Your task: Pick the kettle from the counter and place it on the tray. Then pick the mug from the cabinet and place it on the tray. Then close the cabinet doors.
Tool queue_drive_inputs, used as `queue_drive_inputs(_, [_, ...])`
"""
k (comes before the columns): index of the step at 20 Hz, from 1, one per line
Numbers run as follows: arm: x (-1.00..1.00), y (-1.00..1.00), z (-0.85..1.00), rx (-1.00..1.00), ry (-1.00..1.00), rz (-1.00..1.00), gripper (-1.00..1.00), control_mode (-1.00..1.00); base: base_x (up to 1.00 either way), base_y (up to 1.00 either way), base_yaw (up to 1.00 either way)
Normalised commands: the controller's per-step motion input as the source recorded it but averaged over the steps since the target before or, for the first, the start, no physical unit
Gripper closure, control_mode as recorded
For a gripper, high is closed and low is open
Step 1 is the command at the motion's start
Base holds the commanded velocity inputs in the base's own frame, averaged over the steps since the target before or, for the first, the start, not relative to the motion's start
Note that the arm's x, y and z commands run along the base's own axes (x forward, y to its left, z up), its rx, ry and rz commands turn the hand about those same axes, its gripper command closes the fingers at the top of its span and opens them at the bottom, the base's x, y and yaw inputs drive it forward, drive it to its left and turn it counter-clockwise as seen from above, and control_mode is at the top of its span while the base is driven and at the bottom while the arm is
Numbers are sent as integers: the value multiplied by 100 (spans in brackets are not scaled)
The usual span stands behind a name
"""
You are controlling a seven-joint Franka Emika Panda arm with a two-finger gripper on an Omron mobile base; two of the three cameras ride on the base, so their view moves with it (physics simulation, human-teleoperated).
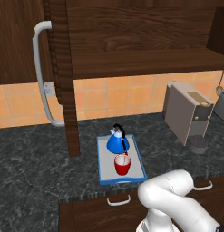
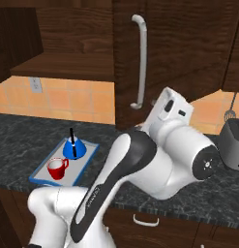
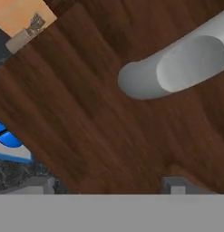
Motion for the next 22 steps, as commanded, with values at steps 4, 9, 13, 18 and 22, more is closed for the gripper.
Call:
queue_drive_inputs(4, [85, 59, 13, -20, 23, -20, -100, -100, 0, 0, 0])
queue_drive_inputs(9, [93, 41, 17, -17, 21, -19, -100, -100, 0, 0, 0])
queue_drive_inputs(13, [95, 15, 16, -13, 18, -18, -100, -100, 0, 0, 0])
queue_drive_inputs(18, [89, 2, -2, -8, 4, -12, -100, -100, 0, 0, 0])
queue_drive_inputs(22, [83, -2, -13, -1, 0, -8, -100, -100, 0, 0, 0])
